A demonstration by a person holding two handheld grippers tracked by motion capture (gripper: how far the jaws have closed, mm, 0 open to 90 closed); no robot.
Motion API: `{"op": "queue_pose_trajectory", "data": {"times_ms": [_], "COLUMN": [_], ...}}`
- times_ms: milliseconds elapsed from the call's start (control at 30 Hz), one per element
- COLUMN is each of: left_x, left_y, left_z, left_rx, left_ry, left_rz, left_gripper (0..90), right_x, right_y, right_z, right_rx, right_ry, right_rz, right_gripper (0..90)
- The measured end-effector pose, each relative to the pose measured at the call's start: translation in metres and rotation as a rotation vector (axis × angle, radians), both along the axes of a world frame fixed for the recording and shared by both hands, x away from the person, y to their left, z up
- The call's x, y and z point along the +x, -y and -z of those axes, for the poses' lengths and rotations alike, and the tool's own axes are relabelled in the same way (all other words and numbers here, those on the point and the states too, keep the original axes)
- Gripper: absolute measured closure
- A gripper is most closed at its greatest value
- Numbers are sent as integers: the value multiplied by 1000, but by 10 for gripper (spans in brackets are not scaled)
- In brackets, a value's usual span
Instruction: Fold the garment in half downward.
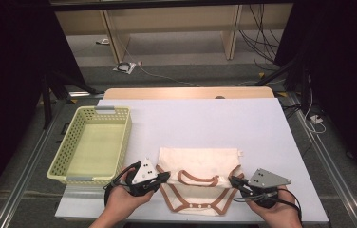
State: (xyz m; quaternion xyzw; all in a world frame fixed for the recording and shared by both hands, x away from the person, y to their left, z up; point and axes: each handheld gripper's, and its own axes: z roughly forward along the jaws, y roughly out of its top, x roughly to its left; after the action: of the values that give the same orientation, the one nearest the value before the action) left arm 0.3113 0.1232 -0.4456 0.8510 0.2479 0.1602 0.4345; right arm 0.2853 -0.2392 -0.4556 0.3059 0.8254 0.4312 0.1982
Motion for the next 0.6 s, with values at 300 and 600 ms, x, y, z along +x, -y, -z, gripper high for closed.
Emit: {"op": "queue_pose_trajectory", "data": {"times_ms": [300, 600], "left_x": [-2, -2], "left_y": [1, 1], "left_z": [4, 6], "left_rx": [13, 16], "left_ry": [-14, -22], "left_rz": [11, 13], "left_gripper": [874, 873], "right_x": [-1, -1], "right_y": [2, 1], "right_z": [2, 6], "right_rx": [-7, -16], "right_ry": [-19, -38], "right_rz": [-4, -12], "right_gripper": [861, 860]}}
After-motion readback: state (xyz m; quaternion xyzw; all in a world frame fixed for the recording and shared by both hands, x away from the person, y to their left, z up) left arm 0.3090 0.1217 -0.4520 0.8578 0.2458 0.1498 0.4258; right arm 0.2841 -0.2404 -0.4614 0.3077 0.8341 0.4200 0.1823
